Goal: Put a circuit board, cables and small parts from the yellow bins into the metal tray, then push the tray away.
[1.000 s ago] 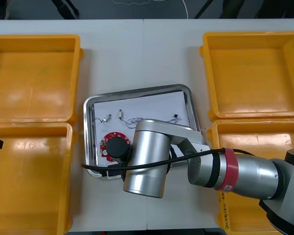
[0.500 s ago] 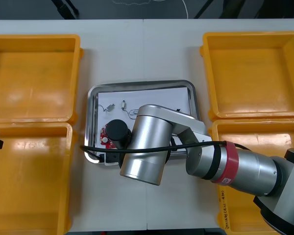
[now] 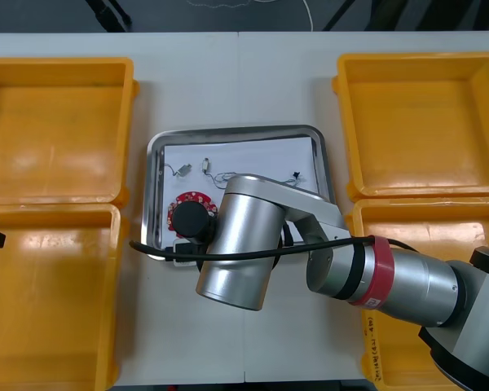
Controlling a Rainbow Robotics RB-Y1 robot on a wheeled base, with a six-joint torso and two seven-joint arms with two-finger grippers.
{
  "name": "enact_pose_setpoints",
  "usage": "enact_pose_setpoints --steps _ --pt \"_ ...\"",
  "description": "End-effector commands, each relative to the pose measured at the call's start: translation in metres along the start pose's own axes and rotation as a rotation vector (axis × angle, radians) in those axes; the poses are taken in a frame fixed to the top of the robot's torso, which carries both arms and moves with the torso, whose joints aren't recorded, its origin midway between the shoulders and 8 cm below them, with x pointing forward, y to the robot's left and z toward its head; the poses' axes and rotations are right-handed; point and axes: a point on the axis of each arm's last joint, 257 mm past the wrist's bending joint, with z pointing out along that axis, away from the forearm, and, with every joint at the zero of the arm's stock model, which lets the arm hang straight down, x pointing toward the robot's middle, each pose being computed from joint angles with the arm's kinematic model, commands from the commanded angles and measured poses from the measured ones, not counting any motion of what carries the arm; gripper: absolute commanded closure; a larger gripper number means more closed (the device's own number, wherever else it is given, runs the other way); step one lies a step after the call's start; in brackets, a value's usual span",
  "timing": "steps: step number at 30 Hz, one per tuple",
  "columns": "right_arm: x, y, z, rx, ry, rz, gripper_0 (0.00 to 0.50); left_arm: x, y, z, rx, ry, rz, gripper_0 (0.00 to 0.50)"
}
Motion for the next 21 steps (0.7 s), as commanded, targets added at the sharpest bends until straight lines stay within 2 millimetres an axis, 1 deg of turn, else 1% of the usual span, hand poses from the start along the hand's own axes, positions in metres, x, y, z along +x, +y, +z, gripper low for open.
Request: enact_pose_setpoints --steps 1,5,14,21 --pt "-0.025 -0.028 -0.018 0.048 -0.062 0.04 0.5 0.002 0.005 -0.005 -0.014 -0.017 0.114 0.0" --pt "-0.024 -0.036 -0.013 0.058 -0.057 0.047 0.5 0.002 0.005 -0.005 -0.014 -0.017 0.114 0.0" --pt "-0.022 -0.053 -0.01 0.078 -0.053 0.059 0.5 0.002 0.005 -0.005 -0.014 -0.017 0.114 0.0" --pt "-0.023 -0.073 -0.007 0.104 -0.047 0.058 0.5 0.002 0.005 -0.005 -0.014 -0.017 0.114 0.0"
